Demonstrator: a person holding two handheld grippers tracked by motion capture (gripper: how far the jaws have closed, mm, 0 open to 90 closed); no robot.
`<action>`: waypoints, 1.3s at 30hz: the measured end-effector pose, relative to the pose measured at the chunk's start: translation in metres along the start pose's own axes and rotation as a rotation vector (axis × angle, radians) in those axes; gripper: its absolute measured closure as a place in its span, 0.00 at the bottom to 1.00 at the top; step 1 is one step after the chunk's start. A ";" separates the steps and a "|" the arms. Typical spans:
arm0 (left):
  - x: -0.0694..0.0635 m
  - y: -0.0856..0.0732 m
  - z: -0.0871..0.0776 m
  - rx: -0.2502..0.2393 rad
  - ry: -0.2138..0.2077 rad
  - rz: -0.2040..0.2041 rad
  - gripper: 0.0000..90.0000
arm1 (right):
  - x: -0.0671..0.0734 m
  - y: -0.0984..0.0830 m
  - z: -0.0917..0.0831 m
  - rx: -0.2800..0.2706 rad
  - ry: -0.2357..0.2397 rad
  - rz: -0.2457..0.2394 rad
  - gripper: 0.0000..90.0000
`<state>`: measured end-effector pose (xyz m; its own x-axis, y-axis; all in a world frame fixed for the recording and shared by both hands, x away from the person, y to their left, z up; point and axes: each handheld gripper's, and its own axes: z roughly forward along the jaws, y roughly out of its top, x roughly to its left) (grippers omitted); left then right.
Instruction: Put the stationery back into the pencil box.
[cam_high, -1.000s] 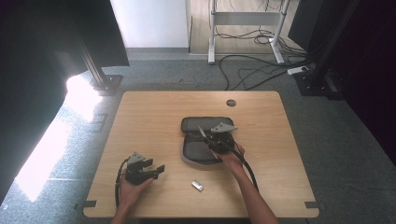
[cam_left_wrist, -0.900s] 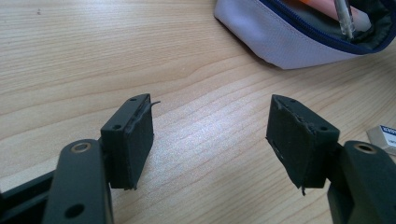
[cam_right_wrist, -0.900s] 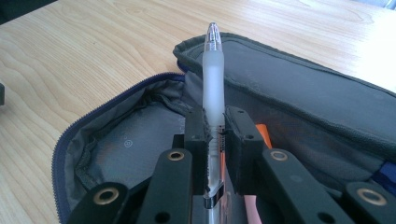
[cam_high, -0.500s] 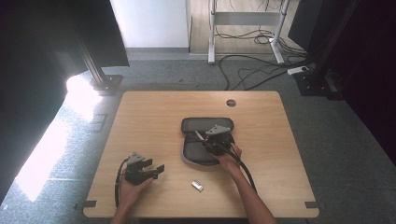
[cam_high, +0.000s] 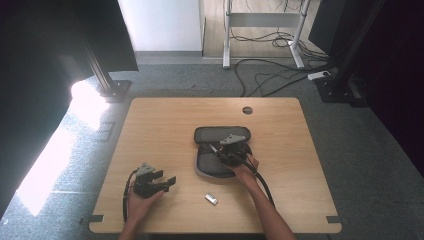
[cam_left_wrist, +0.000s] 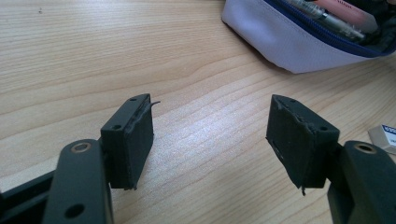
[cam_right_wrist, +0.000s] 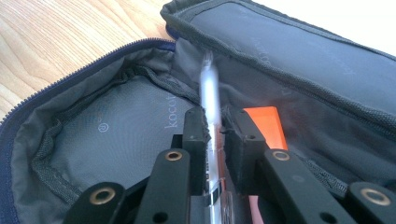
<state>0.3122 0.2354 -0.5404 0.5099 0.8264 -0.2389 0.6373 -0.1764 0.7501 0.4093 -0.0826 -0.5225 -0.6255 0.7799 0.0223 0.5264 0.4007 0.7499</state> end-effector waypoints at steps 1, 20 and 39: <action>0.000 0.000 0.000 0.000 0.000 0.000 0.36 | 0.000 0.000 0.000 0.000 0.002 0.001 0.83; 0.000 0.000 0.001 0.005 0.001 0.000 0.36 | 0.000 -0.001 -0.024 -0.104 0.029 0.029 0.75; -0.003 0.000 0.002 0.008 0.000 0.006 0.36 | 0.001 -0.032 -0.067 -0.190 0.063 0.065 0.68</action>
<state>0.3116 0.2321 -0.5414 0.5136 0.8253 -0.2346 0.6392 -0.1856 0.7463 0.3532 -0.1263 -0.5018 -0.6314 0.7673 0.1118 0.4524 0.2474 0.8568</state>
